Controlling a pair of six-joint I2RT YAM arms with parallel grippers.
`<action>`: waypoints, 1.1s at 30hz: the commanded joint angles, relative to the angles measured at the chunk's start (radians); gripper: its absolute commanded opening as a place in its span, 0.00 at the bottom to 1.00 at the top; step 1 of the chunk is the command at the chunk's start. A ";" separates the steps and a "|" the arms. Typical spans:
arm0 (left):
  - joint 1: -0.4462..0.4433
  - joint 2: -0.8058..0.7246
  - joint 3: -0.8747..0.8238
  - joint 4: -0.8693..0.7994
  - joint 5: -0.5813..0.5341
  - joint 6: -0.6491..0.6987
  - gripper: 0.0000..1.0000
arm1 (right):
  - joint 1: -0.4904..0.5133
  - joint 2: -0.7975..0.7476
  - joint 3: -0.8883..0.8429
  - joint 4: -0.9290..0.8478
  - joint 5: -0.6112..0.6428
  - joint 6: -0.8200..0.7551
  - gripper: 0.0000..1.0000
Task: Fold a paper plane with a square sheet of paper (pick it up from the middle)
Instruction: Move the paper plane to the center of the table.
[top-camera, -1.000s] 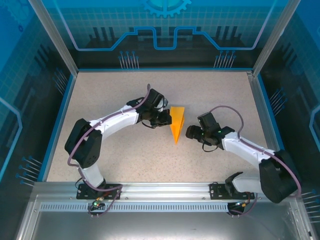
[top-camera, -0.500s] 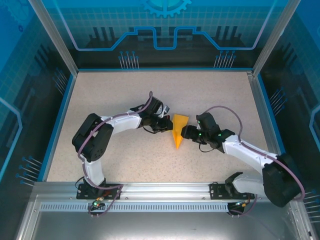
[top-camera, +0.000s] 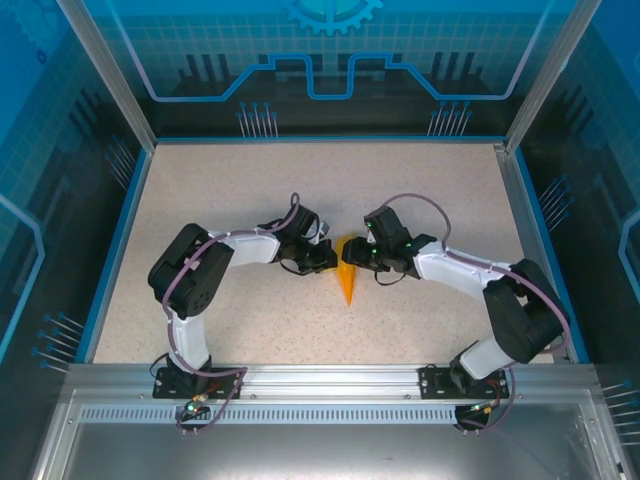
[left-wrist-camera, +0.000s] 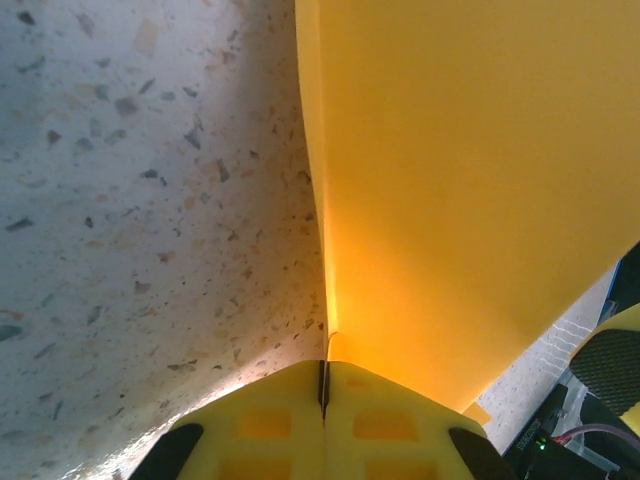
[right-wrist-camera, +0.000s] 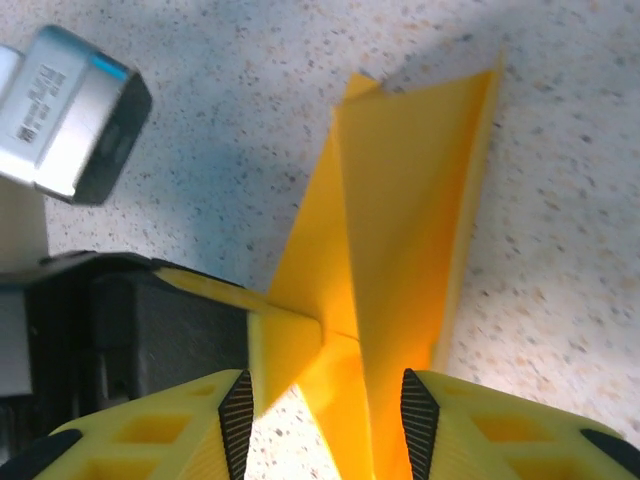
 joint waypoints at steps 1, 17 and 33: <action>0.010 0.004 -0.014 0.013 0.008 0.002 0.00 | 0.022 0.040 0.057 -0.019 -0.027 -0.030 0.46; 0.014 0.016 -0.014 -0.016 -0.025 0.001 0.00 | 0.025 0.119 0.093 -0.116 0.042 -0.020 0.60; 0.016 0.031 -0.016 -0.014 -0.023 -0.006 0.00 | 0.076 0.056 0.072 -0.203 0.112 0.003 0.66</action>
